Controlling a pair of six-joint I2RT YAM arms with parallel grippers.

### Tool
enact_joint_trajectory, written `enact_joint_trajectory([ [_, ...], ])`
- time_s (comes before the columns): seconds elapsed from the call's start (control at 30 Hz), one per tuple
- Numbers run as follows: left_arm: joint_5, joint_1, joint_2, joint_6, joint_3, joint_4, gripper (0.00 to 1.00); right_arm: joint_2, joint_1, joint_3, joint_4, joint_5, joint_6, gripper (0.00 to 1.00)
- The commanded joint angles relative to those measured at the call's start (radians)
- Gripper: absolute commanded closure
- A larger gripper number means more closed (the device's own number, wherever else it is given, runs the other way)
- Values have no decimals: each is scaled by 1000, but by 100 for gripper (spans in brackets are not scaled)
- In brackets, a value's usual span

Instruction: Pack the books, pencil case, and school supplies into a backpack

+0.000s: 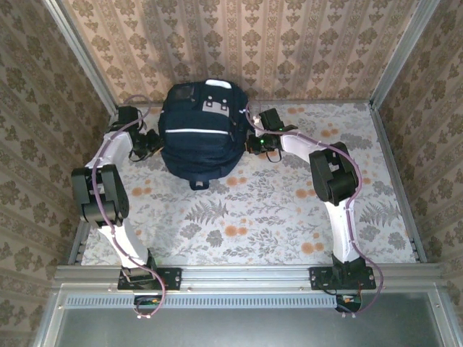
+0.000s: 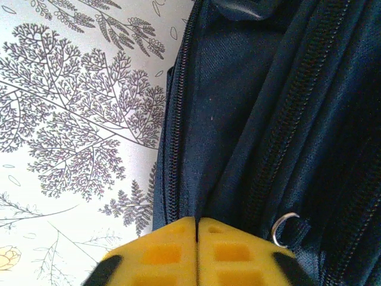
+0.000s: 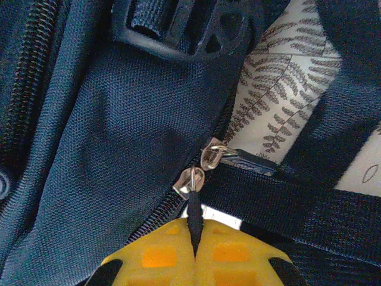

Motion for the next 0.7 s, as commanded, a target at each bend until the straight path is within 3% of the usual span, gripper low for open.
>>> enact_joint_trajectory([
  [0.0,-42,-5,-54,-36,6,0,50,-33,-1,-33,50,-38,71,100],
  [0.07,-53,-29,-120,-109,-43,9,40,-88,29,-120,128,-37,105,100],
  [0.2,-82,-107,-236,-258,-112,-32,36,-190,113,-256,222,-23,112,100],
  [0.33,-120,-240,-316,-403,-175,-51,35,-252,173,-353,301,6,135,100],
  [0.5,-146,-419,-357,-618,-327,57,40,-258,203,-397,363,-1,195,100],
  [0.67,-204,-498,-369,-715,-389,-11,42,-265,227,-447,431,-6,257,100],
])
